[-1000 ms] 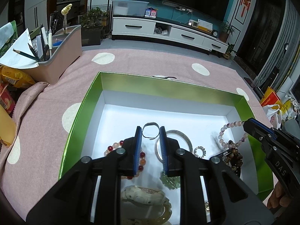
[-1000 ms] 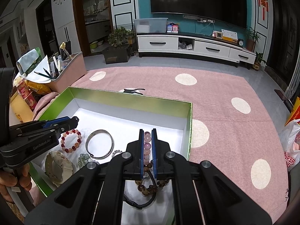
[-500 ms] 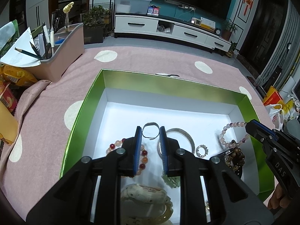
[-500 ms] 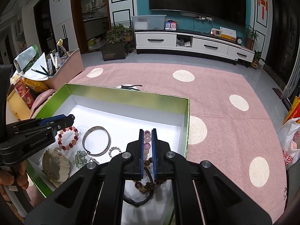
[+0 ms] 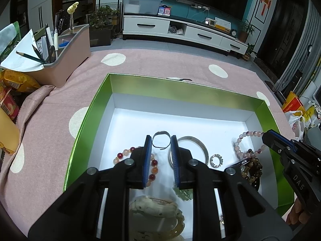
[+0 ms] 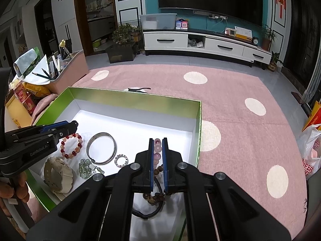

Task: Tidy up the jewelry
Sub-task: 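Hold the ring and pink bracelet low above the box contents with both tools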

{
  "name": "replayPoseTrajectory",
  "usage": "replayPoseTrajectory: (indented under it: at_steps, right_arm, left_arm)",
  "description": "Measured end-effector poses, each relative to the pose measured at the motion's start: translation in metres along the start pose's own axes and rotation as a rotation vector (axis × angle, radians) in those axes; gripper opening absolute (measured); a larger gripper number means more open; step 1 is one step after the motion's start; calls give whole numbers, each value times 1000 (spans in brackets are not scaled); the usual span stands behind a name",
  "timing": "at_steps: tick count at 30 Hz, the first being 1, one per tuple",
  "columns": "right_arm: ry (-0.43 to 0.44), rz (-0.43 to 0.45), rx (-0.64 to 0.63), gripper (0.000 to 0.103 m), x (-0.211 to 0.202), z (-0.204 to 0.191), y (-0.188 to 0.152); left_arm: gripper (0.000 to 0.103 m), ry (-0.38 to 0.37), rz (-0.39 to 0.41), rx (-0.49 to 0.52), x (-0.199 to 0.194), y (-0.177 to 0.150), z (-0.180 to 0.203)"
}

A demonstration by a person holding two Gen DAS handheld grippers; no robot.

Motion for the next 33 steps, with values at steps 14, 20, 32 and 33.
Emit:
replayPoseTrajectory:
  at_steps: [14, 20, 32, 33]
  right_arm:
    - [-5, -2, -6, 7, 1, -1, 0]
    - [-2, -2, -8, 7, 0, -1, -1]
    - [-3, 0, -6, 7, -2, -1, -2]
    - [-4, 0, -7, 7, -2, -1, -2]
  left_arm:
    - [19, 7, -3, 3, 1, 0, 0]
    - [19, 8, -5, 3, 1, 0, -1]
    - [19, 17, -10, 3, 1, -1, -3]
    - [19, 17, -11, 4, 1, -2, -3]
Point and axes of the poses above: each gripper's, at about its wrist camera, not at the fingertips, and x roughly the way its jaws point, z to its right, y to its top, the point moved 3 cm from there along x, roughly the way its jaws point, and after that the axes turned 6 degrees about -y, right-handed, at the moved point
